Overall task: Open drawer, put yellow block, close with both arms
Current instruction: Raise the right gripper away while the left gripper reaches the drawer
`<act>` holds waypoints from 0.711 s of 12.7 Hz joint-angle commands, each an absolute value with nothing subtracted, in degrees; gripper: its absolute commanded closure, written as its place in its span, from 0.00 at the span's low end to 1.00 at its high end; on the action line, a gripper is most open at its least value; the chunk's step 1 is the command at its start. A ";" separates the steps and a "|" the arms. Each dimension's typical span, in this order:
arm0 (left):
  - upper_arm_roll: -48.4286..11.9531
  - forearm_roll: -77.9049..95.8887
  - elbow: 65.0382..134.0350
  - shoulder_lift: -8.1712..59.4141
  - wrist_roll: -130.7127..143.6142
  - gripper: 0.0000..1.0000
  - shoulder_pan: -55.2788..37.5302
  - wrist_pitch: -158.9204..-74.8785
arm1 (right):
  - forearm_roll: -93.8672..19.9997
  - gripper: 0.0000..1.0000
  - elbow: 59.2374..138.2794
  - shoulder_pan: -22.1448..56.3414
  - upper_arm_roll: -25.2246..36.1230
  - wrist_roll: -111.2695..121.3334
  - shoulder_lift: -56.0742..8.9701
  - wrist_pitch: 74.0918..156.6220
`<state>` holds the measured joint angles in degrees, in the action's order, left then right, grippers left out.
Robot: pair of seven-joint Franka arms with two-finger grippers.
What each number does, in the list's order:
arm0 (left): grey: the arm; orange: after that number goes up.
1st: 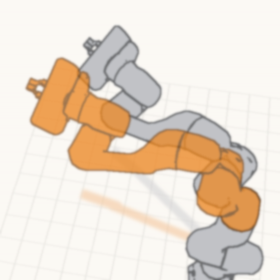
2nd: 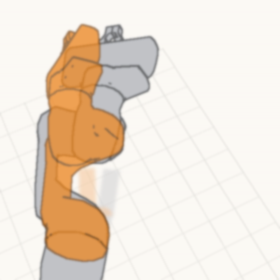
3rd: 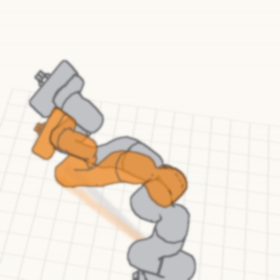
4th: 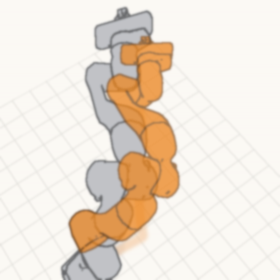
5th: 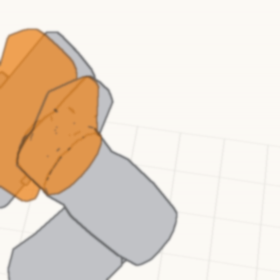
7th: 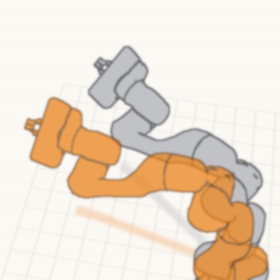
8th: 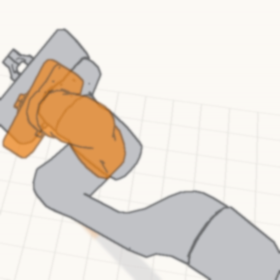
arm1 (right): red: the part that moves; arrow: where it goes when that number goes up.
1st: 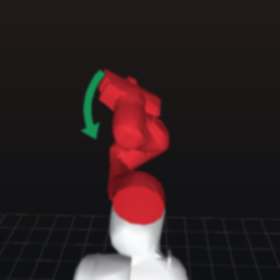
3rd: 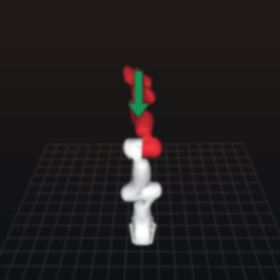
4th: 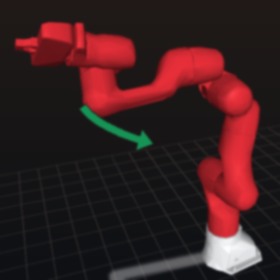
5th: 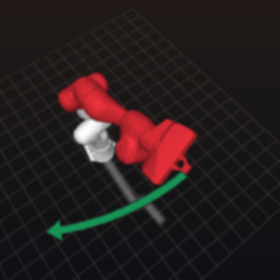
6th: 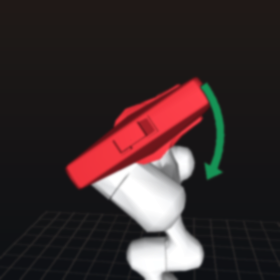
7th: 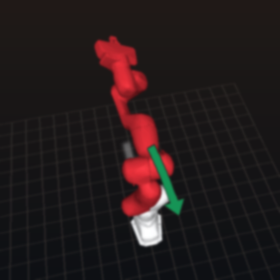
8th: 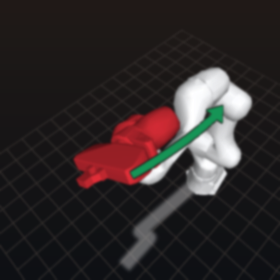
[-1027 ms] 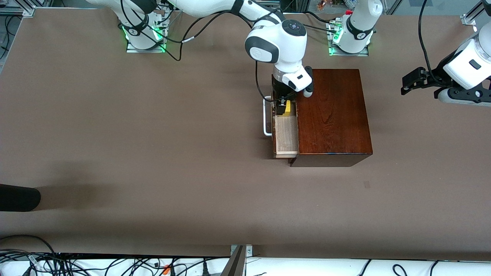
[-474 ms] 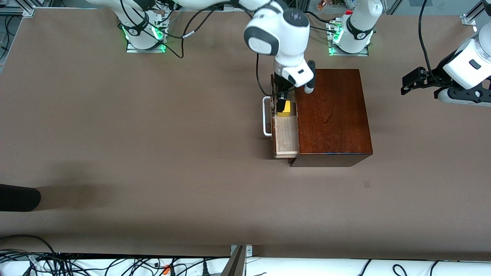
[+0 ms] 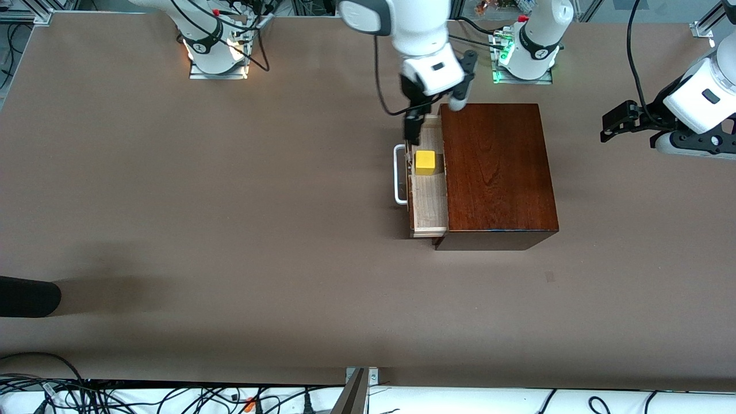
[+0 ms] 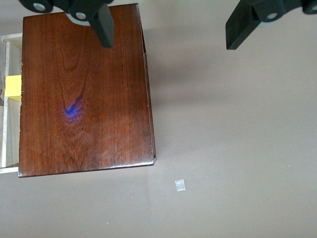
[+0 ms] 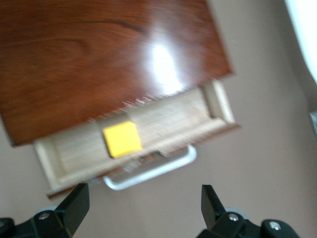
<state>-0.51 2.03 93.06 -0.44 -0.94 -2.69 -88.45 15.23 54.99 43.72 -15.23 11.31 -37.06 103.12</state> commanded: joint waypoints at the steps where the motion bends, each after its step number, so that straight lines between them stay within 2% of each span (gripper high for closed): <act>1: -0.35 1.49 92.46 -1.05 -2.02 0.00 -3.08 -87.19 | 12.83 0.00 55.90 35.10 -15.73 11.51 -32.53 100.99; 4: -3.15 1.84 92.55 -0.79 -3.51 0.00 -3.25 -85.87 | 12.92 0.00 55.99 27.71 -15.56 11.08 -28.67 94.95; 6: -7.45 2.11 92.55 -0.62 -5.26 0.00 -3.34 -85.87 | 7.34 0.00 56.16 20.69 -15.21 10.46 -25.68 89.41; 7: -10.08 2.46 92.55 0.08 -5.45 0.00 -3.25 -85.87 | 3.73 0.00 56.25 17.78 -13.46 10.55 -24.53 87.21; 9: -16.23 2.72 92.46 2.79 -5.45 0.00 -3.51 -86.13 | 2.37 0.00 57.38 17.31 -7.85 10.37 -21.99 85.09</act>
